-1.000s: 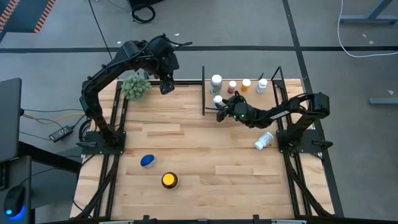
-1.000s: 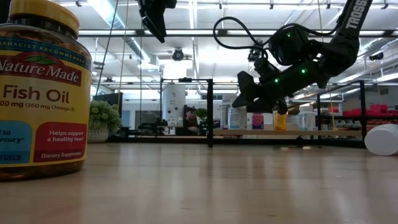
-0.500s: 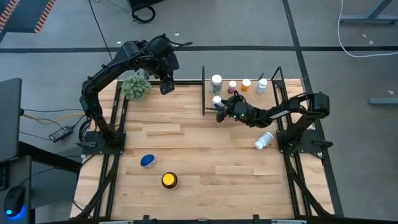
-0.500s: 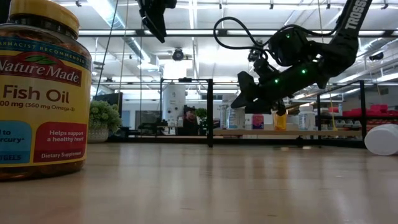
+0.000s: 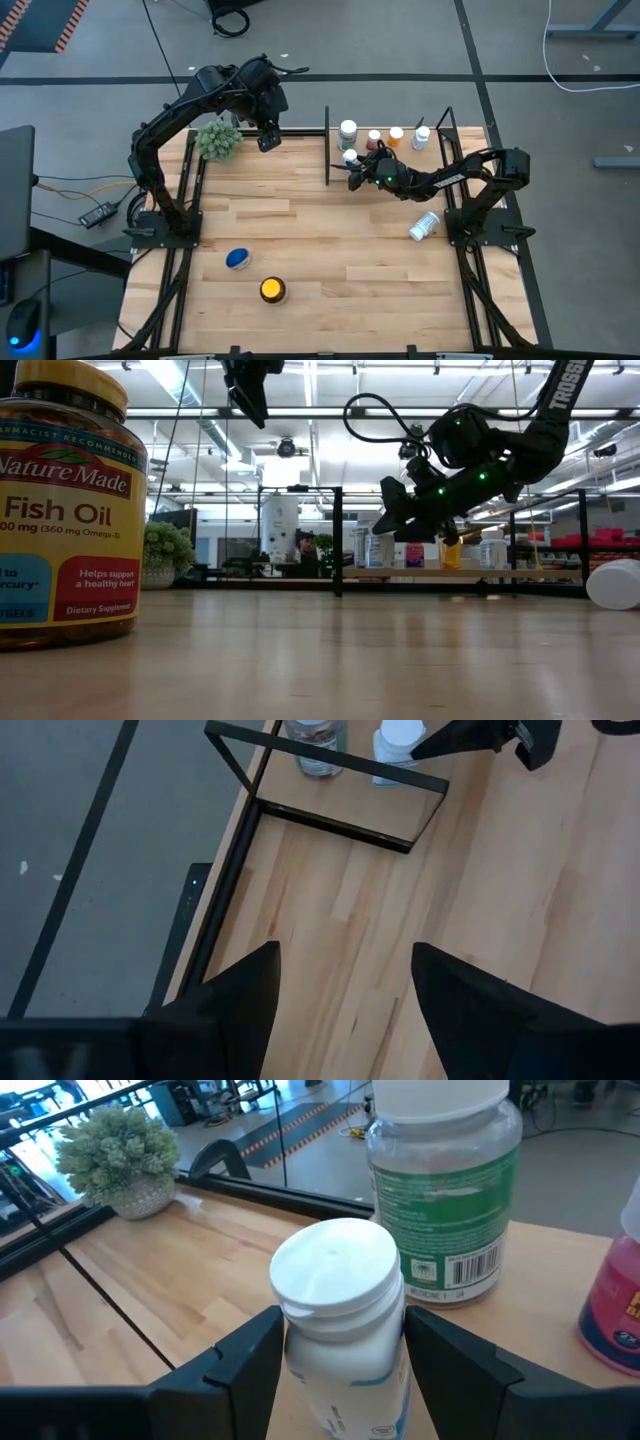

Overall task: Pick and place medicine bottles onto shelf by color
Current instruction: Put the white blue pill bottle on the shelf, then put the yellow pill bottle on the shelf

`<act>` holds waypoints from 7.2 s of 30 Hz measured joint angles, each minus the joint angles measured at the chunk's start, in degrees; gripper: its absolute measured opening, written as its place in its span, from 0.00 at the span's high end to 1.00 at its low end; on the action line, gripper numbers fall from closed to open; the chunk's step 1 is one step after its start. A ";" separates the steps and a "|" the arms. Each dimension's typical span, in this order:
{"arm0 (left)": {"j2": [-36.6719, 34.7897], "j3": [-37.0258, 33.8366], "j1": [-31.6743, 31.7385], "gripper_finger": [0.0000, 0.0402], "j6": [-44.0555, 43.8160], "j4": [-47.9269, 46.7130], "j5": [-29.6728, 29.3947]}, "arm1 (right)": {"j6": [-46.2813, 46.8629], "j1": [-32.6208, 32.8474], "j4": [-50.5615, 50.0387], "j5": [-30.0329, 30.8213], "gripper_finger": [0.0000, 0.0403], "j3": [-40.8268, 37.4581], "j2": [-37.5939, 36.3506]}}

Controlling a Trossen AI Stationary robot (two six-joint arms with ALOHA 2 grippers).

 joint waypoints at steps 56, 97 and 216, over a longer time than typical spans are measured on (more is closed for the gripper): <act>-0.02 -6.41 -13.45 0.41 -7.49 -9.14 7.31 | 17.87 11.89 -39.48 -18.96 0.29 5.49 -31.71; 0.00 -30.66 -57.22 0.28 -24.33 13.84 10.37 | 49.17 49.98 -45.41 -12.48 0.29 5.46 -30.77; 0.90 -36.92 -45.87 0.45 8.23 26.88 4.30 | 49.83 55.63 -47.99 2.37 0.29 5.46 -30.77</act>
